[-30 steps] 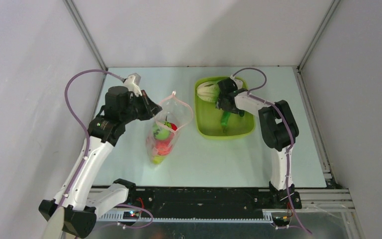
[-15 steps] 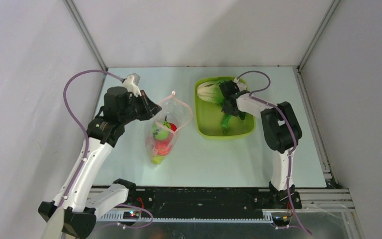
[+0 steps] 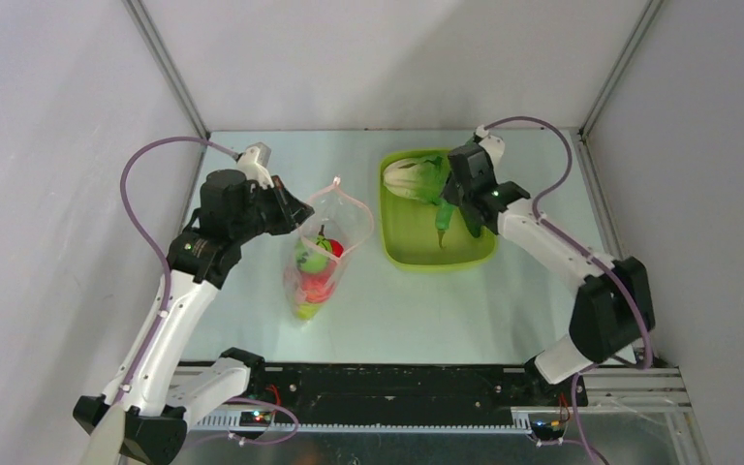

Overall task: Place the food in the zip-top bag and seal the zipper
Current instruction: Pick up the fake vegetable from the bin, then place the fake vegetable in the zipper food storage bag.

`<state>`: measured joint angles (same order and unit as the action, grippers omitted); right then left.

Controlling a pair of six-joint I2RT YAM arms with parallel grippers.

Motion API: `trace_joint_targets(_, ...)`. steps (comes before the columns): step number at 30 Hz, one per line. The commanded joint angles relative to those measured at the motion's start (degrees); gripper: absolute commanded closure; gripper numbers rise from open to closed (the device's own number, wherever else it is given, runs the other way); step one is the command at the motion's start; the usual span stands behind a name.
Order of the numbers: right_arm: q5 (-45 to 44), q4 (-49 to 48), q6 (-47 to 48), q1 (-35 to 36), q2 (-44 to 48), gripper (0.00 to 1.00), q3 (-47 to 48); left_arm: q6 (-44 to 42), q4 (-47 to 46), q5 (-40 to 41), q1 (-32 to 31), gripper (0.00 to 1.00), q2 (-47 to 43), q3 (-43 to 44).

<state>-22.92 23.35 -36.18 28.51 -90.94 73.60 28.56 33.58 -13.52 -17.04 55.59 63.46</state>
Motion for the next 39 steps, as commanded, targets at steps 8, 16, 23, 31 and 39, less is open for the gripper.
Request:
trace_joint_targets(8,4.3,-28.4,16.0,9.5,19.2,0.87,-11.8,0.4,-0.8,-0.6,-0.2,1.00,-1.1,0.0)
trace_joint_targets(16,5.8,-48.0,26.7,18.2,18.6,0.87,-10.9,0.4,-0.8,-0.6,-0.2,1.00,-0.8,-0.1)
trace_joint_targets(23,7.6,-64.4,35.2,25.3,13.1,0.86,-7.3,0.2,-0.8,0.1,-0.2,1.00,-1.0,-0.2)
trace_joint_targets(31,5.6,-73.2,36.5,27.0,5.8,0.85,-0.8,0.3,-0.5,-0.1,-0.2,1.00,-0.9,0.0)
trace_joint_targets(39,5.4,-71.4,32.9,28.7,1.3,0.85,0.9,0.1,-0.3,0.5,-0.2,1.00,-1.1,0.1)
